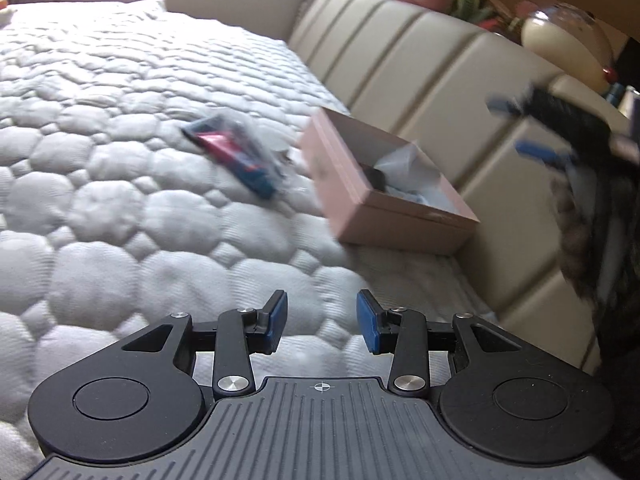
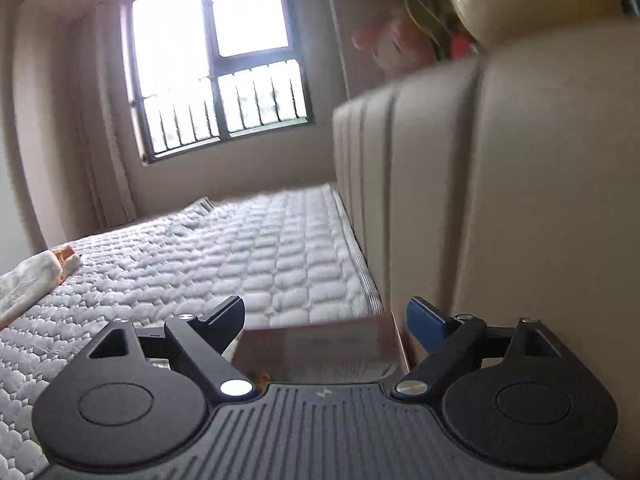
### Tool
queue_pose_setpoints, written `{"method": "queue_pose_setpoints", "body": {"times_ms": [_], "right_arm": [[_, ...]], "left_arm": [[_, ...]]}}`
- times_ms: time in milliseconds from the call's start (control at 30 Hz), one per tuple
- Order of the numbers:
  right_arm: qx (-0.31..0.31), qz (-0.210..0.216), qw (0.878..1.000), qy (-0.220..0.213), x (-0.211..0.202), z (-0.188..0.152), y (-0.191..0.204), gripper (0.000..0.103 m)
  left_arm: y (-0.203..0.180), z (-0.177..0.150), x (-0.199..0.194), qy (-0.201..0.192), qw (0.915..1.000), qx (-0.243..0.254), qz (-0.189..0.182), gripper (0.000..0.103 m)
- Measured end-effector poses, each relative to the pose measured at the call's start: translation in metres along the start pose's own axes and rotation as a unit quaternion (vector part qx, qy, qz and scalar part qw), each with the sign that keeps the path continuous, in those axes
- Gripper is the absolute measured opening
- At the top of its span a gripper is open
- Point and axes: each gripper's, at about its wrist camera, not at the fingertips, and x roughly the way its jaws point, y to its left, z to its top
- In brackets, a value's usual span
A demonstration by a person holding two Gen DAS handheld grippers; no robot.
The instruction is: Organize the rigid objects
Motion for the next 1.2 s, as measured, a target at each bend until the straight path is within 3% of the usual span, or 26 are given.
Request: {"method": "queue_pose_setpoints", "body": {"times_ms": [267,433,567,767,867,1200], "right_arm": [[-0.105,-0.012,0.993,0.045,-0.044,-0.119,0.014,0.089],[-0.143,-0.013,0.988,0.058,-0.069,-0.167,0.022,0.089],[-0.144,0.005,0.987,0.063,-0.082,-0.179,0.027,0.089],[-0.130,0.023,0.989,0.070,-0.091,-0.181,0.024,0.089],[-0.145,0.021,0.987,0.064,-0.096,-0.184,0.025,0.089],[-0.146,0.014,0.986,0.076,-0.094,-0.195,0.018,0.089]], "left_arm": [[0.020,0.008,0.025,0.010,0.9990,-0.037,0.024,0.042],[0.017,0.051,0.048,-0.021,0.9984,-0.045,0.028,0.042],[0.015,0.105,0.086,-0.028,0.9968,-0.056,0.050,0.042],[0.024,0.144,0.152,0.019,0.9869,-0.093,0.130,0.040],[0.018,0.151,0.165,0.013,0.9845,-0.065,0.163,0.038],[-0.008,0.144,0.182,0.009,0.9764,0.047,0.211,0.037]]}}
